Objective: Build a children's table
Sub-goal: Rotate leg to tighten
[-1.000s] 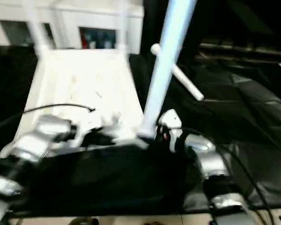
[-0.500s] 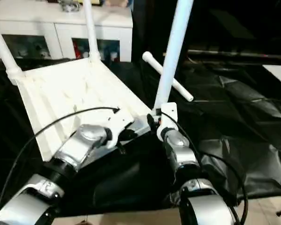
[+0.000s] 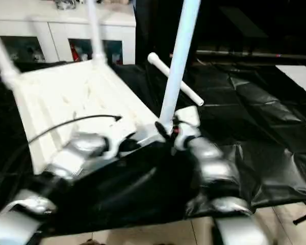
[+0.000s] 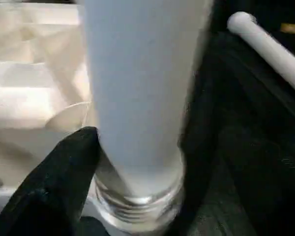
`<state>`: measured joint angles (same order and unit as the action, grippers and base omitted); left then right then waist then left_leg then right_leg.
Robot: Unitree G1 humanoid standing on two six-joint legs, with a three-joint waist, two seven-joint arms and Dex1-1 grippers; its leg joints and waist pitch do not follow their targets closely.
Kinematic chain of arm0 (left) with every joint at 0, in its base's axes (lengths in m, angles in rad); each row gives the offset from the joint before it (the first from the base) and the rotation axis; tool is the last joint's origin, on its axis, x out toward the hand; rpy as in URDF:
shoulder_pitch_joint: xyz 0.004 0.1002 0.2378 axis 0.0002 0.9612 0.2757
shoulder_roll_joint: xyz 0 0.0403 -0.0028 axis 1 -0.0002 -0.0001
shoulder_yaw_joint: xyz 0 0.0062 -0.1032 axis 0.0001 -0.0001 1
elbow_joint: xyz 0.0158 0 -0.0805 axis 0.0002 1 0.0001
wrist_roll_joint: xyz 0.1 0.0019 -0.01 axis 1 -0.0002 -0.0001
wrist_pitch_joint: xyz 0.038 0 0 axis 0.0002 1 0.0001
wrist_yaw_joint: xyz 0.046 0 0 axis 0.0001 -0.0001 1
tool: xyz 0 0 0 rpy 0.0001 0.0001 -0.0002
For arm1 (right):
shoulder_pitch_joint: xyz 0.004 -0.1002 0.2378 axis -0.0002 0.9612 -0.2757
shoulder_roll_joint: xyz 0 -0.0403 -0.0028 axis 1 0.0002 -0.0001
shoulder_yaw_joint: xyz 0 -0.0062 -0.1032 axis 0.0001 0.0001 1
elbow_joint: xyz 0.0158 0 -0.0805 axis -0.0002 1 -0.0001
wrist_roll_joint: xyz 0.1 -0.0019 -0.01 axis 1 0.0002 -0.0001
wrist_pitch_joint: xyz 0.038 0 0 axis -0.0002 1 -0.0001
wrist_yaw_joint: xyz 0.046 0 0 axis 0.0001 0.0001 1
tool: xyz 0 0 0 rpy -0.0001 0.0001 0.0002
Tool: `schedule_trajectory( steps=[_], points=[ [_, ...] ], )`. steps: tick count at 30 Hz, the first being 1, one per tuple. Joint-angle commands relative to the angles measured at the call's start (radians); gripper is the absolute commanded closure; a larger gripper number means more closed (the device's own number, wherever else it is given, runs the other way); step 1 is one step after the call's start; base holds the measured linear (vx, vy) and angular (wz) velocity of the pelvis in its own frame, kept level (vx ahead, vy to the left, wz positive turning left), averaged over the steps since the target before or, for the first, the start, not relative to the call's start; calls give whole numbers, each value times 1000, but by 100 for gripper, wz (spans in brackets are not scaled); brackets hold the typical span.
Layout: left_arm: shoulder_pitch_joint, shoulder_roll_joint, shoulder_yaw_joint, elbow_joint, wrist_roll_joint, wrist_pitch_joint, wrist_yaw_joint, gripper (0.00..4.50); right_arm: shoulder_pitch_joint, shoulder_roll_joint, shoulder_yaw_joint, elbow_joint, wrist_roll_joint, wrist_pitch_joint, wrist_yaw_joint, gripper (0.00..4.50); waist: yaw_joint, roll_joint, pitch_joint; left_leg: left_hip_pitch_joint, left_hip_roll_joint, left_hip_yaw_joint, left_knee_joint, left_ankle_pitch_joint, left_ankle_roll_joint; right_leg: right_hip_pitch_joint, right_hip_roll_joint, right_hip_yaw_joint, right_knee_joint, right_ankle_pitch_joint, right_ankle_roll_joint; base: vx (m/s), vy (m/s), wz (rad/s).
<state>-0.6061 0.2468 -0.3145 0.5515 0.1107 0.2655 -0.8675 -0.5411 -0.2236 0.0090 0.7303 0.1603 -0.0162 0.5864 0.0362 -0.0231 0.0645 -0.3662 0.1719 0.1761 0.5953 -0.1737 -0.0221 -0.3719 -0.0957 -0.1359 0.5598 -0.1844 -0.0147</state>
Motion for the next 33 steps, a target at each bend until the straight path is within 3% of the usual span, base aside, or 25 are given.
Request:
schedule_trajectory(
  steps=[1,3,6,10,13,15,16,19,21,25,33],
  points=[
    [14,16,-11,-42,-42,-51,-82,450,19,-38,16,-65,22,33,98,37,0,-12,-54,31,68,-43,-82,-499,-24,14,-95,52,-99,-578,-78,0,0,0],
    [23,54,-21,-66,-70,-79,-177,450,54,-99,65,-139,36,57,251,37,5,-7,-54,37,69,-43,-82,-521,-32,9,-92,52,-98,-571,-82,0,0,0],
    [28,99,-33,-87,-99,-108,-295,450,99,-176,128,-229,46,105,435,37,14,-7,-53,35,73,-42,-87,-520,-29,11,-94,61,-93,-549,-89,0,0,0],
    [30,109,-32,-113,-135,-89,-370,450,103,-206,166,-240,18,112,486,37,26,-12,-55,32,78,-35,-93,-482,-38,10,-94,76,-76,-471,-141,0,0,0],
    [30,108,-35,-125,-143,-86,-391,450,78,-195,165,-181,-12,83,476,37,32,-12,-58,34,79,-29,-94,-451,-39,9,-93,82,-68,-420,-165,0,0,0],
    [30,109,-38,-128,-145,-86,-394,450,58,-187,167,-138,-19,72,468,37,39,-18,-61,26,75,-20,-90,-388,-25,13,-94,90,-59,-380,-181,0,0,0],
    [30,109,-38,-128,-145,-86,-394,450,58,-187,167,-138,-19,72,468,37,43,-20,-61,22,74,-17,-87,-356,-14,15,-95,94,-56,-372,-183,0,0,0],
    [30,105,-40,-124,-144,-94,-406,450,53,-192,176,-129,-16,74,487,37,51,-22,-59,28,72,-10,-82,-337,1,9,-92,100,-58,-397,-177,0,0,0],
    [30,103,-38,-124,-140,-95,-406,450,53,-192,174,-125,-15,73,491,37,53,-22,-60,26,73,-10,-82,-320,5,11,-90,100,-56,-390,-177,0,0,0],
    [32,102,-37,-126,-140,-94,-407,450,52,-185,164,-103,-17,52,500,73,54,-25,-58,27,72,-8,-78,-320,9,6,-87,101,-55,-413,-175,0,0,0],
    [40,110,-36,-131,-142,-92,-414,450,66,-183,159,-127,4,59,529,134,50,-25,-58,21,74,-13,-81,-324,6,9,-86,99,-55,-454,-155,0,0,0]
  ],
)
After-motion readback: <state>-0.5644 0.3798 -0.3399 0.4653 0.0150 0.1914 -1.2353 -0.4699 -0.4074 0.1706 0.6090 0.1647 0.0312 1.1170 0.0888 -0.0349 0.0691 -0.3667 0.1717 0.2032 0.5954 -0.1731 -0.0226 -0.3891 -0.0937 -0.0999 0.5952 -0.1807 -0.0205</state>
